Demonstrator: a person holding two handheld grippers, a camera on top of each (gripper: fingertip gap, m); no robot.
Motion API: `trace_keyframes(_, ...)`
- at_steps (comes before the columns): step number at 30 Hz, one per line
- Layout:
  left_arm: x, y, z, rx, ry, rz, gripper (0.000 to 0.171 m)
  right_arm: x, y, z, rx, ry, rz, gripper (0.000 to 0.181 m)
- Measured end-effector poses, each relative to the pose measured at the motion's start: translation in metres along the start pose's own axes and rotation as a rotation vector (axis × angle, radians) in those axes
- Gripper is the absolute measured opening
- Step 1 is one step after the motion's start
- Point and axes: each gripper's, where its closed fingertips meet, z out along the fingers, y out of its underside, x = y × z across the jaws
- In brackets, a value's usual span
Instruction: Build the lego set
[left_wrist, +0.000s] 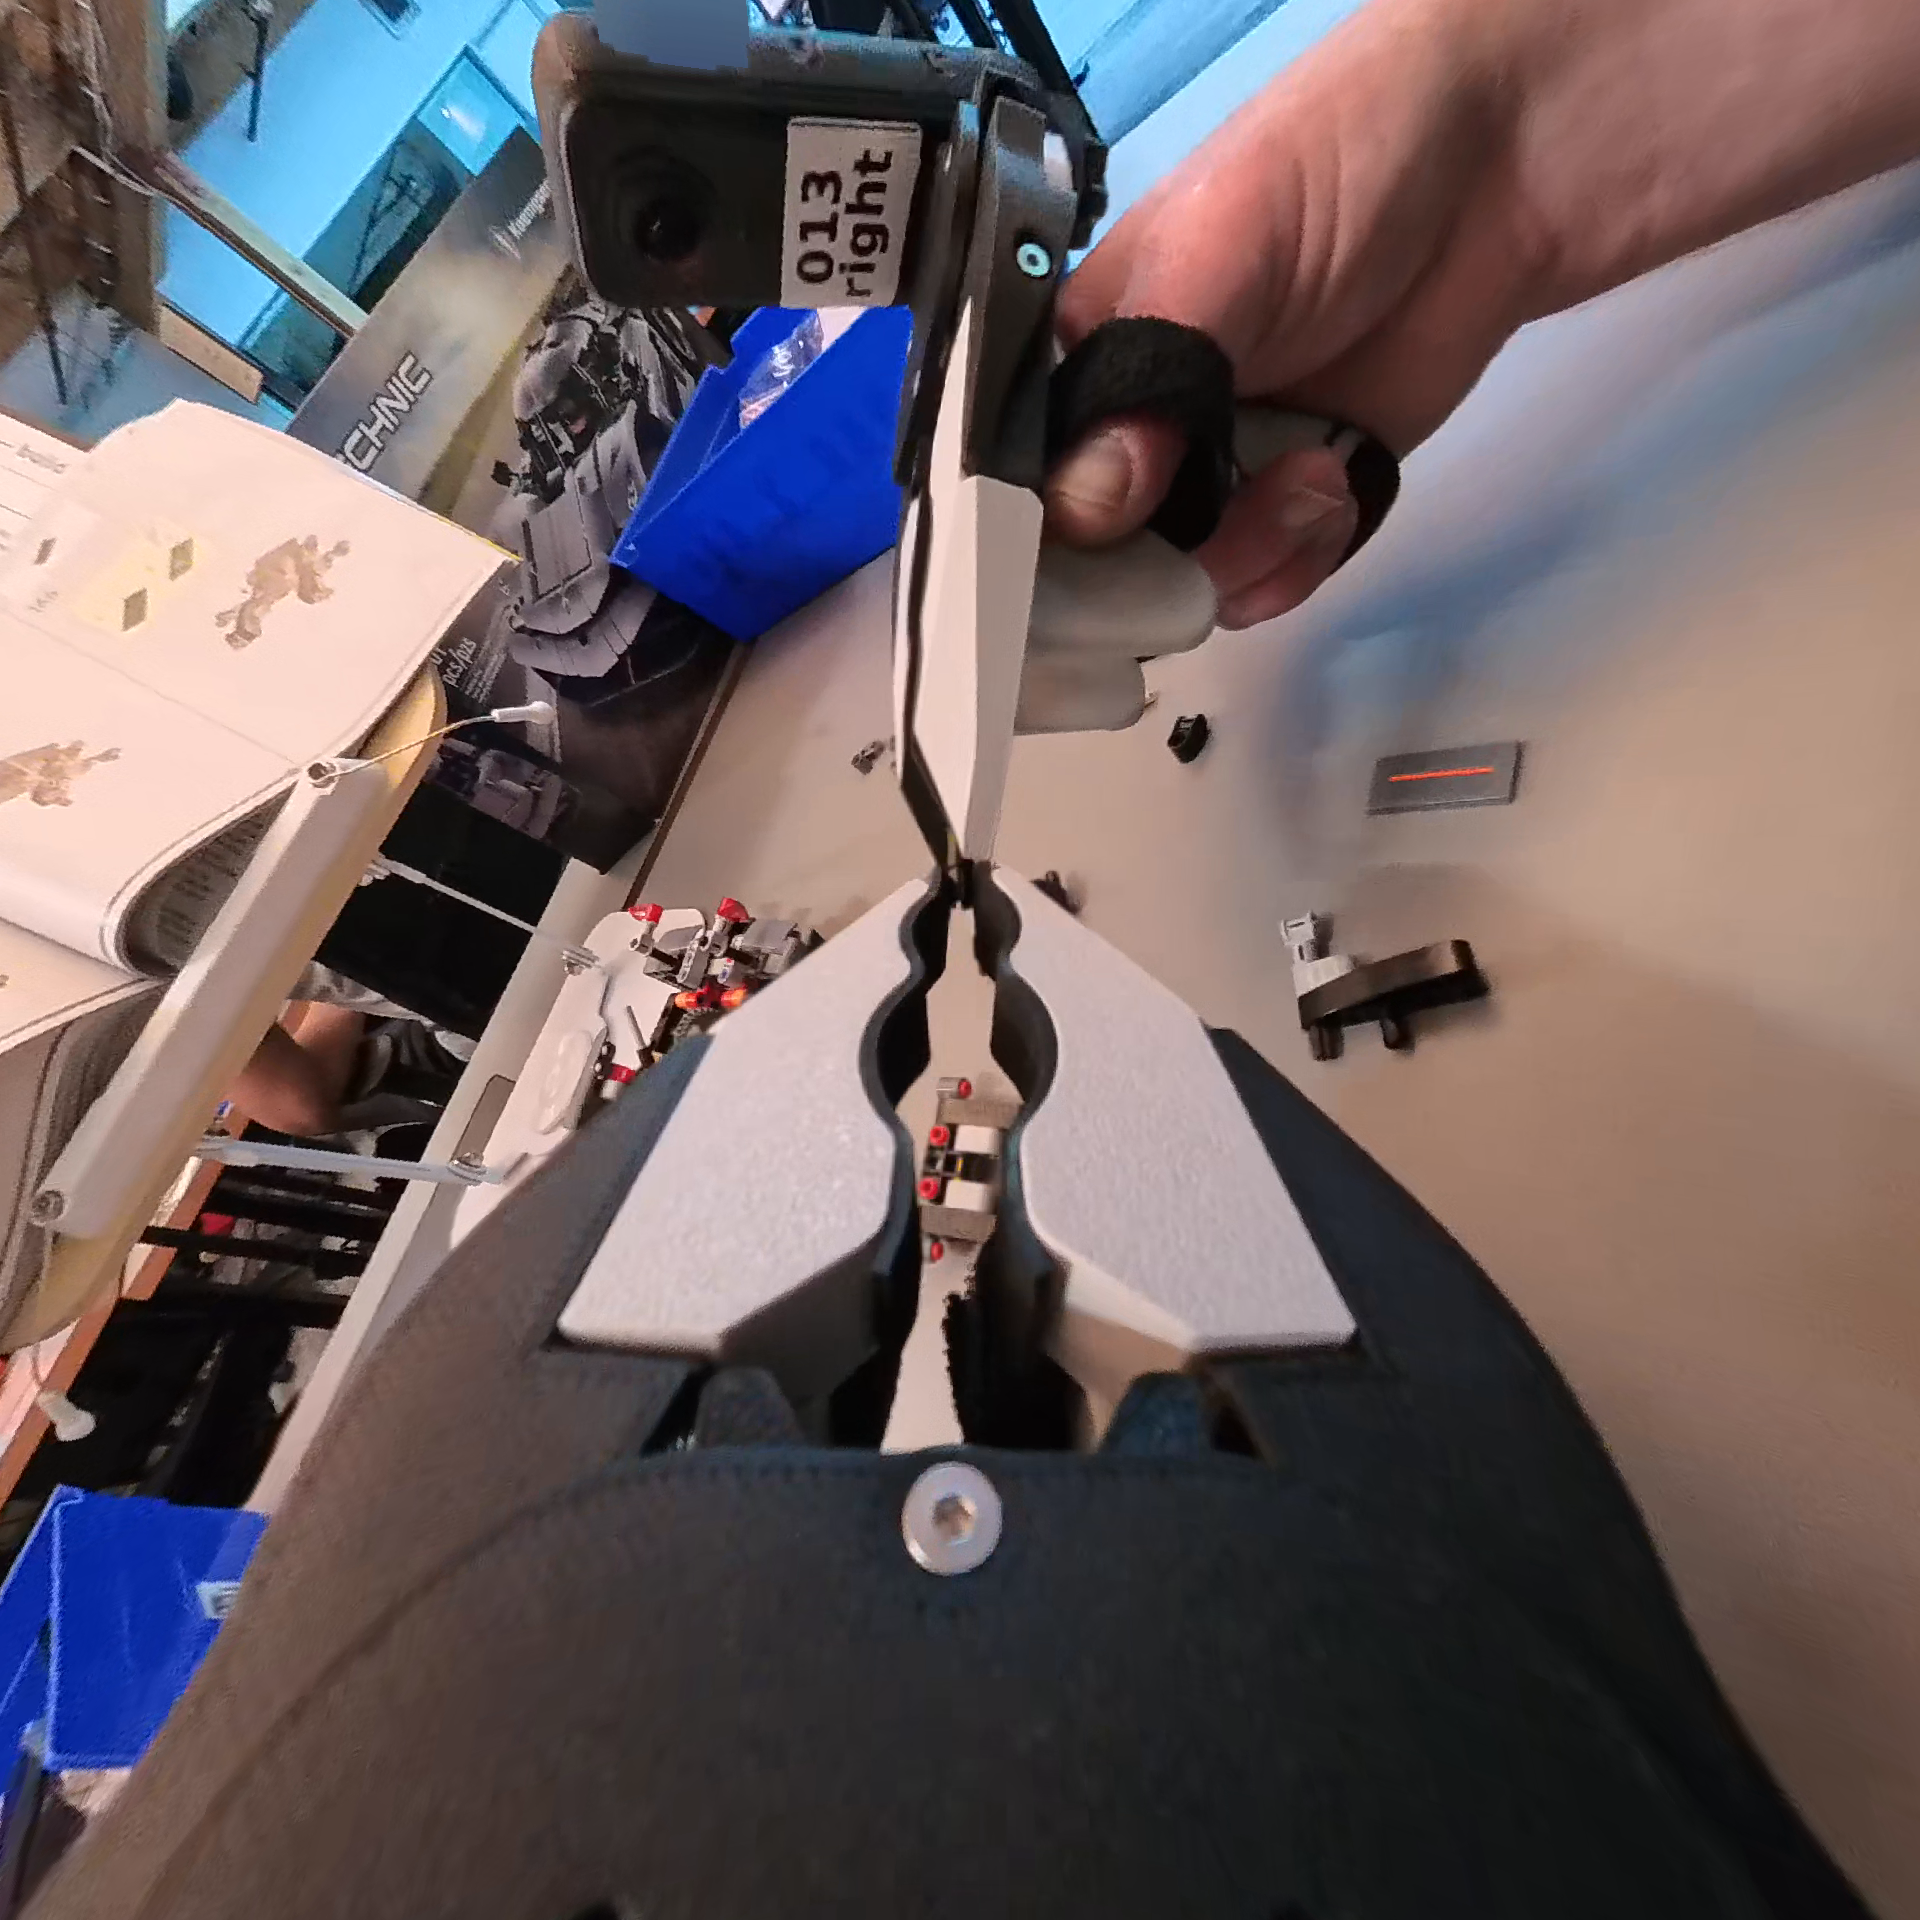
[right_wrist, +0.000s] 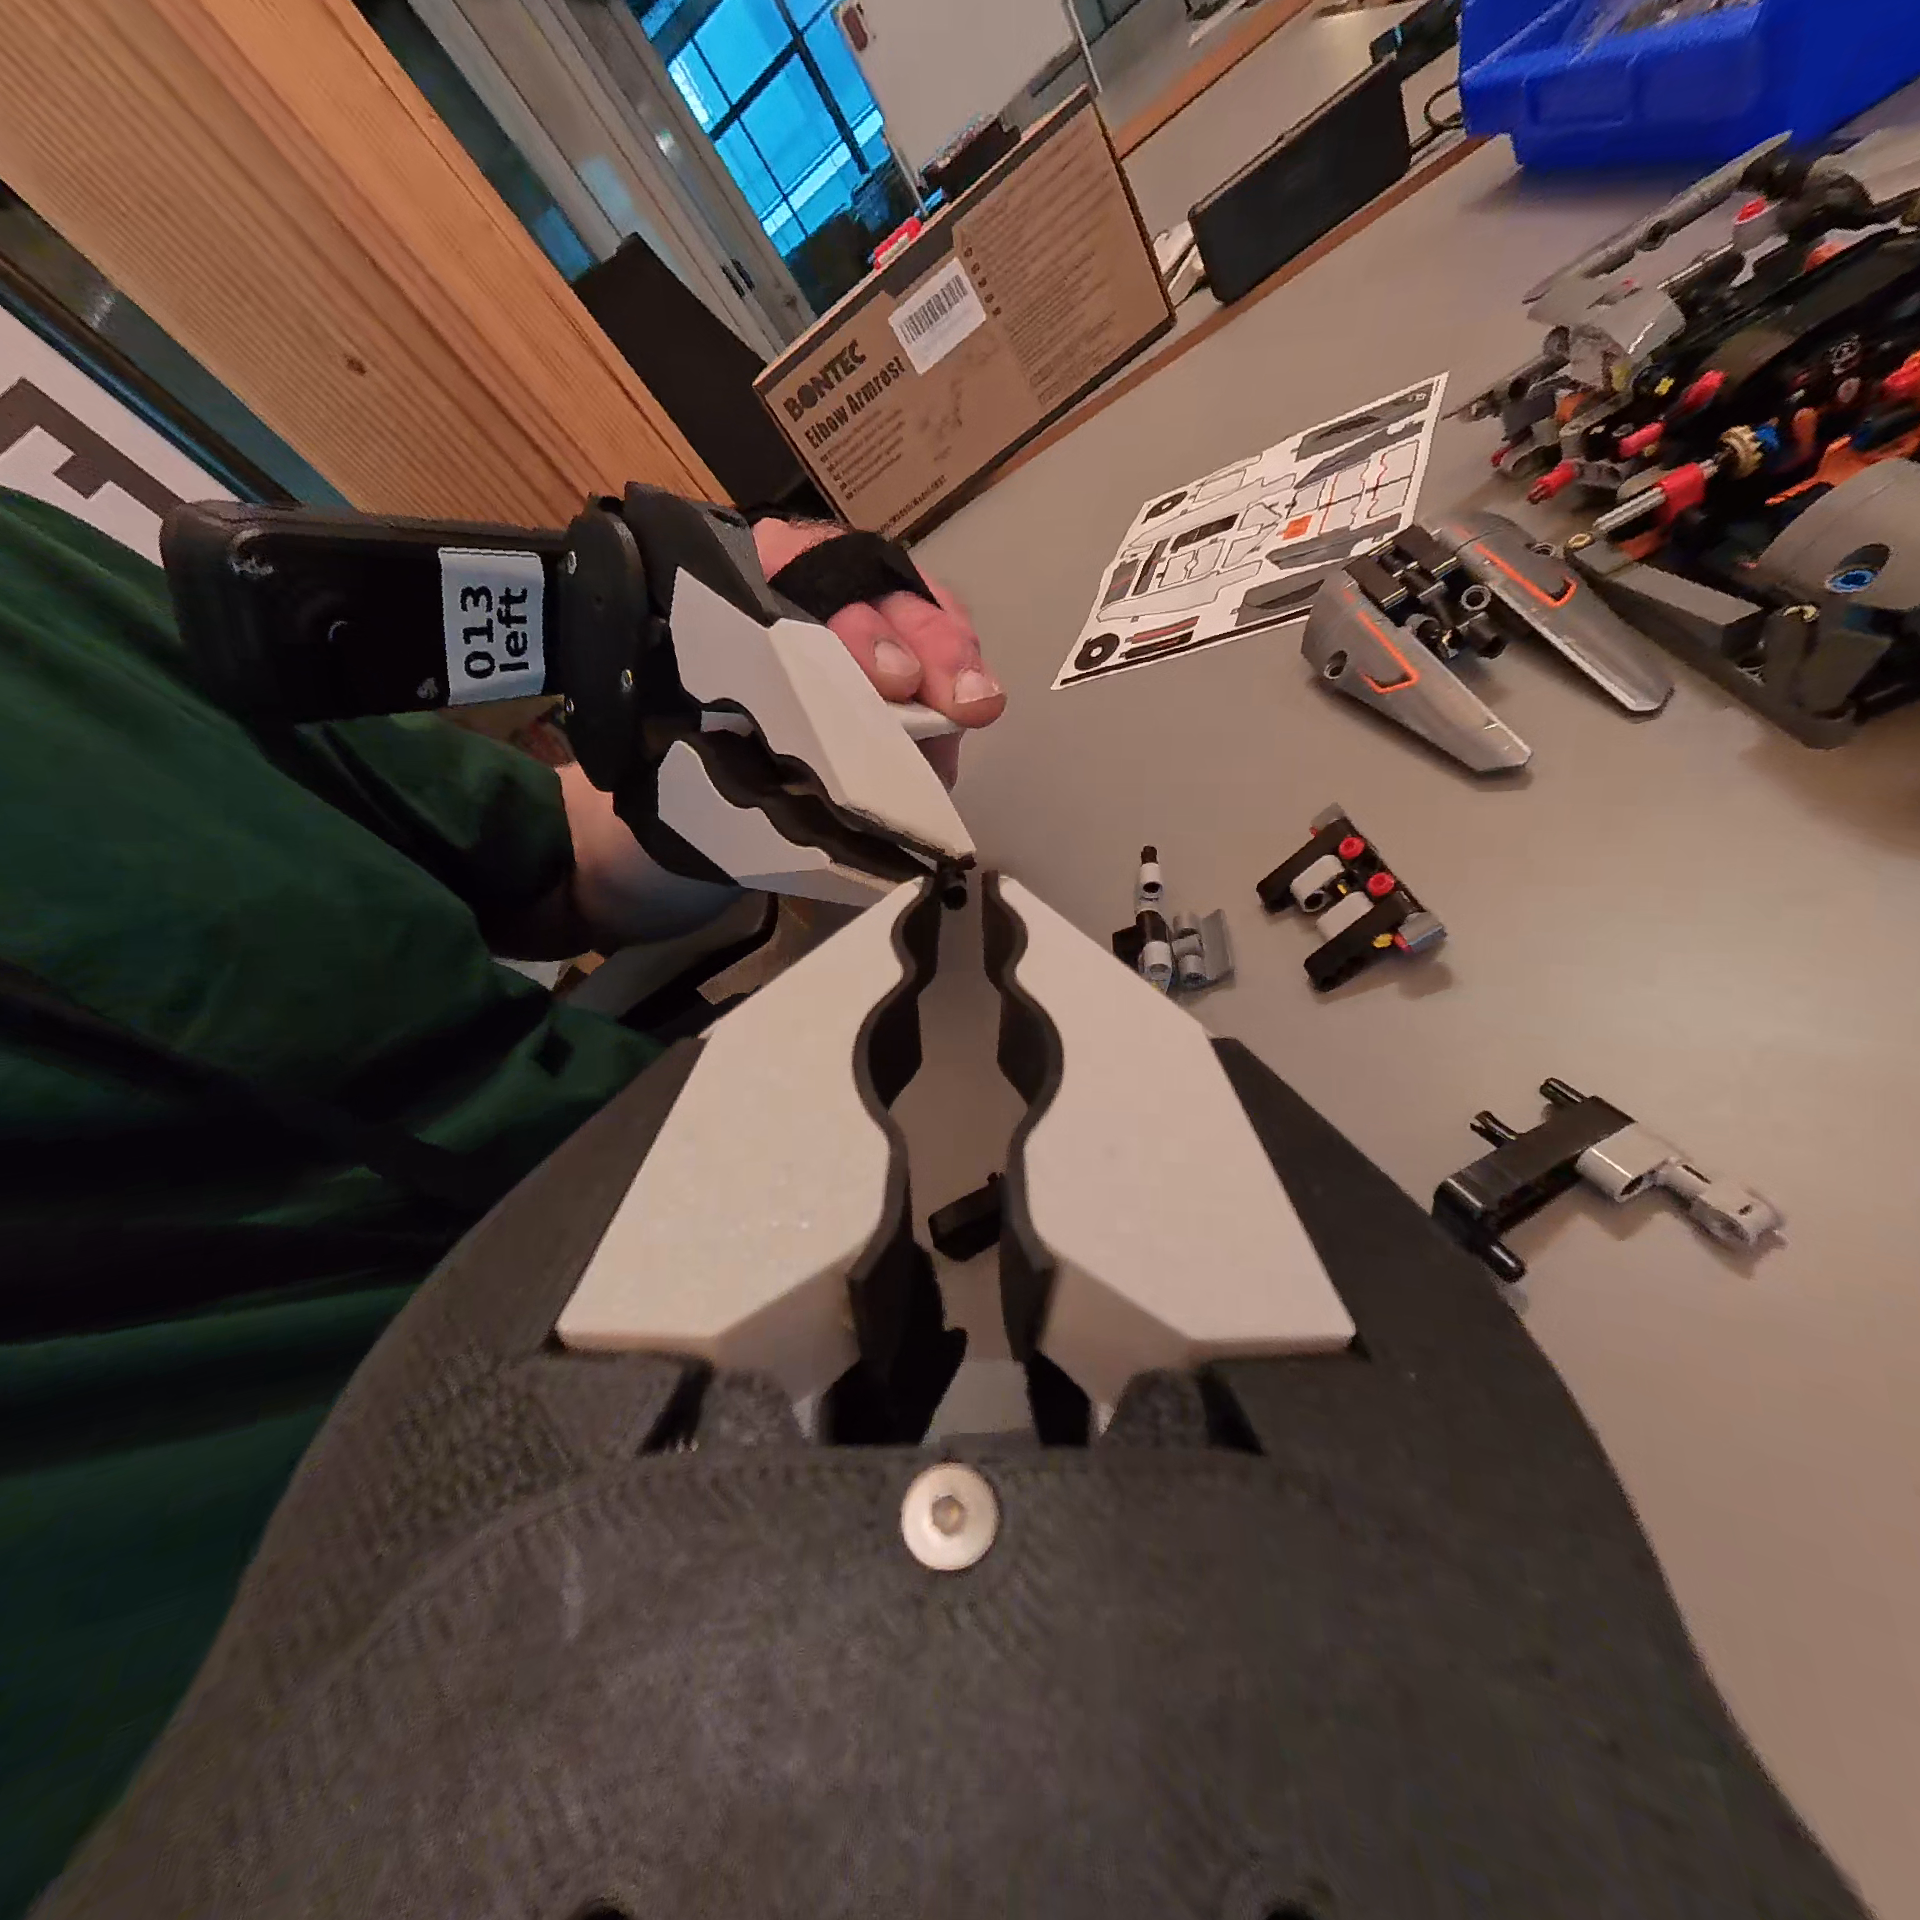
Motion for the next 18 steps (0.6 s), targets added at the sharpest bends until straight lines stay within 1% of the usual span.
trace_keyframes(4,0.0,0.001,0.0,-0.006,0.0,0.007,0.003,-0.002,0.0,0.001,0.015,-0.02,0.016,0.002)
trace_keyframes(7,0.0,0.0,-0.001,-0.002,-0.004,-0.005,0.002,-0.003,0.0,0.0,0.02,-0.012,-0.015,0.002)
trace_keyframes(9,0.001,0.0,-0.001,0.002,0.023,-0.042,0.004,-0.004,0.001,-0.001,0.019,-0.011,-0.032,0.002)
trace_keyframes(11,-0.001,0.01,-0.004,-0.031,0.049,-0.064,0.013,0.0,0.001,-0.006,0.031,0.001,-0.029,0.002)
trace_keyframes(14,0.0,0.034,-0.009,-0.112,0.151,-0.14,0.025,0.01,0.005,-0.012,0.033,0.03,-0.027,0.002)
trace_keyframes(17,0.007,0.051,-0.013,-0.18,0.258,-0.188,0.027,0.014,0.008,-0.014,0.042,0.022,-0.016,0.002)
trace_keyframes(18,0.011,0.055,-0.014,-0.187,0.29,-0.186,0.024,0.015,0.009,-0.015,0.044,0.024,-0.013,0.002)
